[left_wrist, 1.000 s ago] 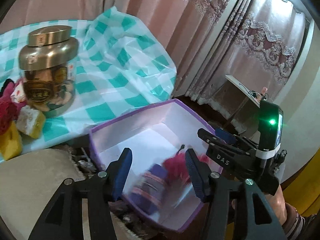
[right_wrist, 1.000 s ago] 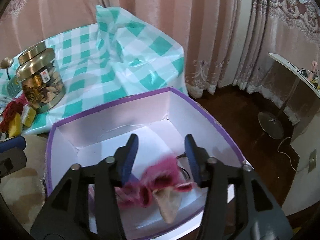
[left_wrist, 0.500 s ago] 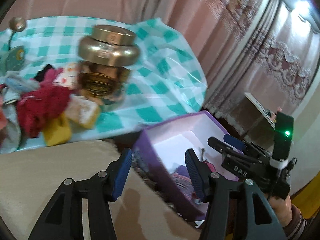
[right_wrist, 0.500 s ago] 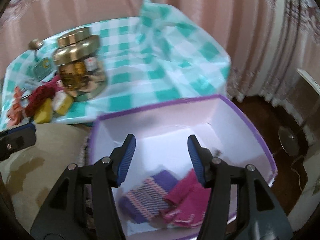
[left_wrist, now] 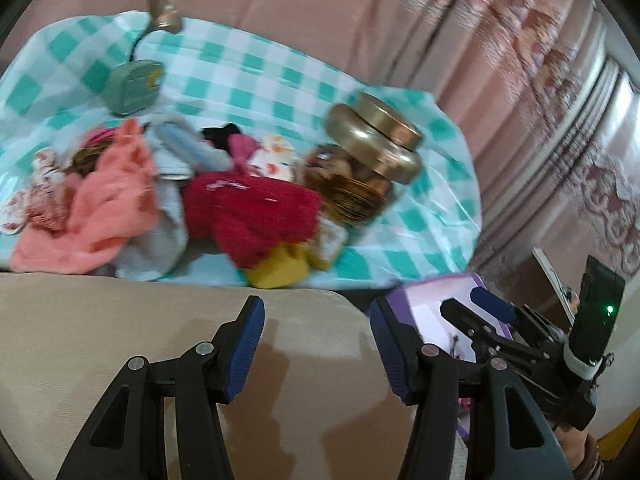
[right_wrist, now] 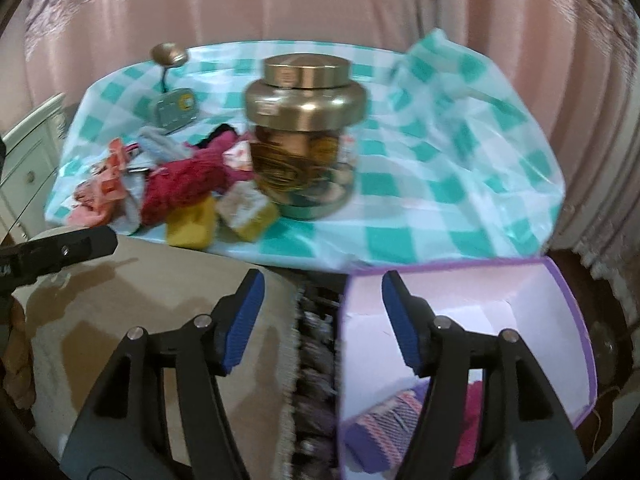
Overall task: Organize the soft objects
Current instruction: 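Move both open tools back over the table items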
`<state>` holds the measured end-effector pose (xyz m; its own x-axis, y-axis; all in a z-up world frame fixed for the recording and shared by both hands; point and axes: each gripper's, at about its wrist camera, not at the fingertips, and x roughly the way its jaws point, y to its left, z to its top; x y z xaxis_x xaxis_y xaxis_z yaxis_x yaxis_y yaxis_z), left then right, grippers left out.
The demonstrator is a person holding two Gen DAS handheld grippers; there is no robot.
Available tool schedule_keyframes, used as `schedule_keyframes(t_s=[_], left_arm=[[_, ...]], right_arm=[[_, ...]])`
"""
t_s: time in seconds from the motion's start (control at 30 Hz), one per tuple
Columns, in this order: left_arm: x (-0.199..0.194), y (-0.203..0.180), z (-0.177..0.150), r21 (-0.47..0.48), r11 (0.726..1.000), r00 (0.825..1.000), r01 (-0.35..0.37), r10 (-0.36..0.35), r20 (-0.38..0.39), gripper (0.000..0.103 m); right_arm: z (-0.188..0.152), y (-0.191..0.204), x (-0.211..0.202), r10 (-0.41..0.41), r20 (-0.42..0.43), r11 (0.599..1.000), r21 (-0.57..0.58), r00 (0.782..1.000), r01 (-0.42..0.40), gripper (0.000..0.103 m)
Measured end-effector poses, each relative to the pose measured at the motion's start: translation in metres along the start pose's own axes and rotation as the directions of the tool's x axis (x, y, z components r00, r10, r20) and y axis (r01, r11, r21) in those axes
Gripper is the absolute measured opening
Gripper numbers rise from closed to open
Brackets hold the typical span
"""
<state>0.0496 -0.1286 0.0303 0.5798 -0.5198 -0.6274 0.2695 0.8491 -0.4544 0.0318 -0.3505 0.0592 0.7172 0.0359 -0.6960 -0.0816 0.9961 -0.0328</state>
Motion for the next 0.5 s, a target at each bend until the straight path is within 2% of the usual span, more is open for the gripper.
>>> schedule_keyframes(t_s=[0.5], left_arm=[[-0.031,0.064,0.008,-0.094,0.989,0.992,-0.118,0.122,0.044,0.056]], right_arm=[[0.042,0.078,0.027,0.173,0.011,0.968,-0.188,0.985,-0.167,0.077]])
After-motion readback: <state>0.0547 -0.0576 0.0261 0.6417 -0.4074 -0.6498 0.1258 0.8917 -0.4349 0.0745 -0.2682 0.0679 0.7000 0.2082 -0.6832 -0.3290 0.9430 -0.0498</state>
